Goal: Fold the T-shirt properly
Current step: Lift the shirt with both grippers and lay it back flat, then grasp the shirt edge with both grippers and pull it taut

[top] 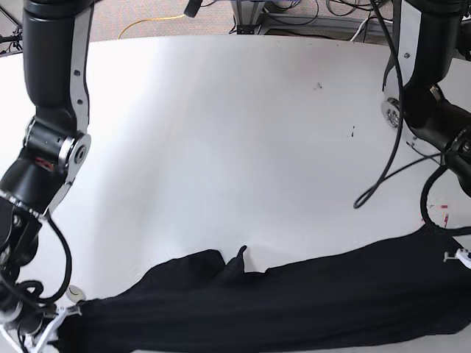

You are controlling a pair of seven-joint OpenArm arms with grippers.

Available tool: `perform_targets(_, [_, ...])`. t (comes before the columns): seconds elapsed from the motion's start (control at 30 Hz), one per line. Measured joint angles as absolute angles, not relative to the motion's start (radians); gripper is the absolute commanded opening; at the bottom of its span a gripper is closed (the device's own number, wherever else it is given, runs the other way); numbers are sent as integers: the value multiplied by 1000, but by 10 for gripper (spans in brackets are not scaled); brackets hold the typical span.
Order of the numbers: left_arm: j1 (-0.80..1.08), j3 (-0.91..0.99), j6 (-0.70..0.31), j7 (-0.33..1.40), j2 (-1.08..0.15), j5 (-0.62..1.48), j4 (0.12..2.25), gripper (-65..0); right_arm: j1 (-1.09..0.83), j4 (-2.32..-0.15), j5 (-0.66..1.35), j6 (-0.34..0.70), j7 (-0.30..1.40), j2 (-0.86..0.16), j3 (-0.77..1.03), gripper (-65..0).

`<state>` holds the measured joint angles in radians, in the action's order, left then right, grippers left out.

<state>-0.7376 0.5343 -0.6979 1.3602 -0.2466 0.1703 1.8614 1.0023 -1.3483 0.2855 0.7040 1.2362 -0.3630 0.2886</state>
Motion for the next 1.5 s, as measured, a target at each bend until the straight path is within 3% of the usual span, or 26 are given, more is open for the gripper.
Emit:
perform_targets(0.47, [-133, 571, -701, 1173, -212, 257, 1869, -650, 367, -1599, 265, 701, 1235, -242, 480, -650])
perform_targets(0.73, [199, 639, -704, 1019, -209, 322, 1864, -650, 101, -1634, 260, 700, 1238, -207, 572, -650])
perform_targets(1.07, [332, 656, -700, 954, -212, 331, 1862, -650, -70, -1637, 394, 697, 1239, -202, 619, -606])
perform_targets(1.2, [368, 655, -700, 952, -212, 331, 1857, -646, -107, -1637, 428, 697, 1235, -222, 620, -534])
perform_targets(1.27, [383, 652, -699, 952, -215, 332, 1840, -585, -120, -1637, 439, 697, 1235, -225, 621, -476])
perform_targets(1.4, [387, 654, -700, 955, -222, 327, 1785, -397, -143, -1637, 474, 696, 1236, -225, 621, -328])
perform_targets(1.5, [402, 656, -699, 954, -245, 334, 1780, -331, -156, -1637, 517, 697, 1238, -221, 642, -246])
